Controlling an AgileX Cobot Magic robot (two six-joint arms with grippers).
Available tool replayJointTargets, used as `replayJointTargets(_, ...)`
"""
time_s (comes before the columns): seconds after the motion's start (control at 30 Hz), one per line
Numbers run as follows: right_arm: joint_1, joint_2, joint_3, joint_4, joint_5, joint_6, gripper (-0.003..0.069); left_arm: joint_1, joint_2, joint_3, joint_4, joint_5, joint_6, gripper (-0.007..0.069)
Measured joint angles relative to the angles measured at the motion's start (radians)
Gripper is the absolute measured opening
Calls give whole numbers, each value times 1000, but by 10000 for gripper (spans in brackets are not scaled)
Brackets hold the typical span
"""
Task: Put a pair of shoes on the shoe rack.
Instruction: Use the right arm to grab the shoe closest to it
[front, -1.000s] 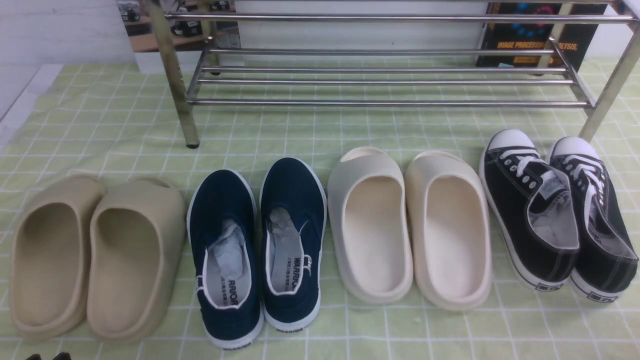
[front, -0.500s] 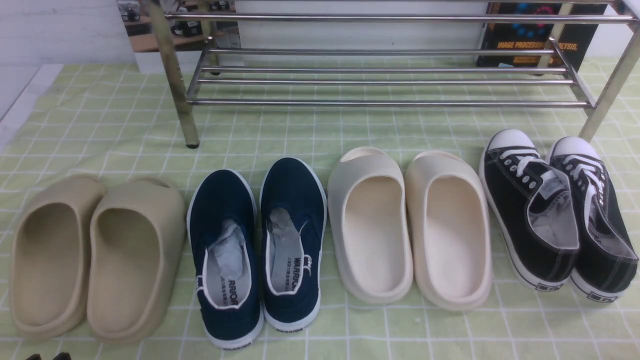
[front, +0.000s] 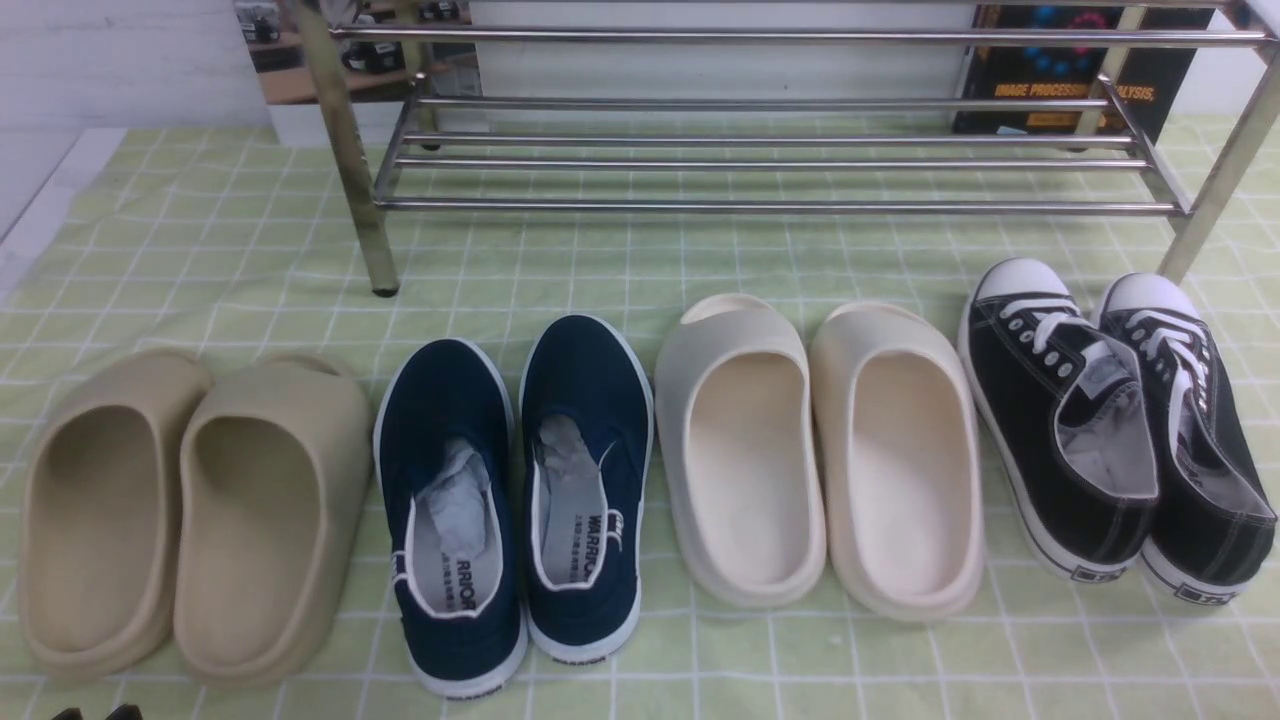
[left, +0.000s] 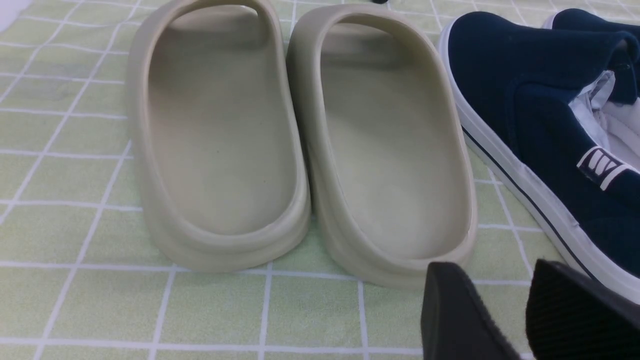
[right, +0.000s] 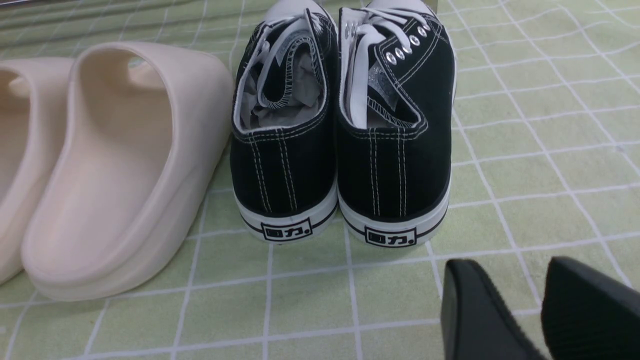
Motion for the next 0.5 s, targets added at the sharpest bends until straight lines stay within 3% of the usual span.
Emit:
replayJointTargets(0.3,0,0,11,0,-112,0,244,0,0,0,0,0,0,239)
replayJointTargets(0.5,0,0,11,-1,-493,0,244,0,0,0,0,0,0,239)
